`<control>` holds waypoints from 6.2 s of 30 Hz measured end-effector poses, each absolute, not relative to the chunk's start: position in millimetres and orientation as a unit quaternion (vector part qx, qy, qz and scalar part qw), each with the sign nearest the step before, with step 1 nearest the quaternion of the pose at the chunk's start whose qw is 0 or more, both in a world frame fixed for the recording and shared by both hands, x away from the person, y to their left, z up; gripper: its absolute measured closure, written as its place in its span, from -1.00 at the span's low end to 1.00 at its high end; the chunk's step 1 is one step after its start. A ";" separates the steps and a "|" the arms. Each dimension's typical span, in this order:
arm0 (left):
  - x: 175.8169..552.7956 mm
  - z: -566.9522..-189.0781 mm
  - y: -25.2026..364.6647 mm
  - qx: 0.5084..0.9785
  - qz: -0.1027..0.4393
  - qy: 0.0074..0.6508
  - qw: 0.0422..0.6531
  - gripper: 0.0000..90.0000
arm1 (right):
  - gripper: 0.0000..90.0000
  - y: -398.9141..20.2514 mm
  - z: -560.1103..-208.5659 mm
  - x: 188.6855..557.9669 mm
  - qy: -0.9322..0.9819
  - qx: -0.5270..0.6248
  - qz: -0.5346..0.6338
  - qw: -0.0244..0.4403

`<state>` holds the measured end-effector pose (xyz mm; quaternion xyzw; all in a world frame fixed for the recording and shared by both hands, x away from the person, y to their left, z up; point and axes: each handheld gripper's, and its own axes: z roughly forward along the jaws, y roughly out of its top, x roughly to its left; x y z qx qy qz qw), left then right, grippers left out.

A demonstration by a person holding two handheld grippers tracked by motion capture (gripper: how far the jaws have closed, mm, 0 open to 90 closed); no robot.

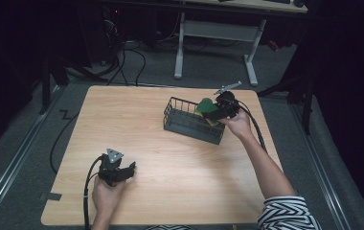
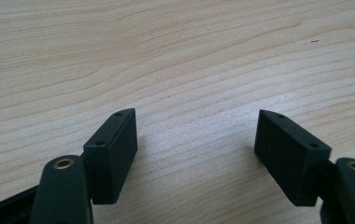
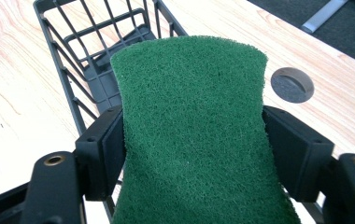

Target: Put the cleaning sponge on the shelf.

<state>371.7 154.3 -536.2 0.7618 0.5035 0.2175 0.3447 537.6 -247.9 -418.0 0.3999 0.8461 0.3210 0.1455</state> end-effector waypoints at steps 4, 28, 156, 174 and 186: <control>371.7 -536.2 154.3 0.762 0.217 0.504 0.345 -0.33 | -0.36 -245.8 -414.3 534.2 0.847 0.388 0.318 0.175; 371.7 -536.2 154.3 0.762 0.218 0.504 0.345 -0.33 | -0.44 -237.6 -425.1 536.0 0.864 0.374 0.288 0.174; 371.3 -536.2 153.8 0.761 0.218 0.504 0.344 -0.32 | -0.15 -374.9 -527.8 332.7 0.723 0.556 0.356 0.202; 370.6 -536.2 153.7 0.761 0.218 0.505 0.345 -0.32 | -0.29 -359.6 -529.9 332.2 0.745 0.538 0.316 0.236; 370.4 -536.2 153.6 0.761 0.219 0.505 0.344 -0.33 | -0.32 -358.8 -529.9 332.1 0.746 0.538 0.314 0.236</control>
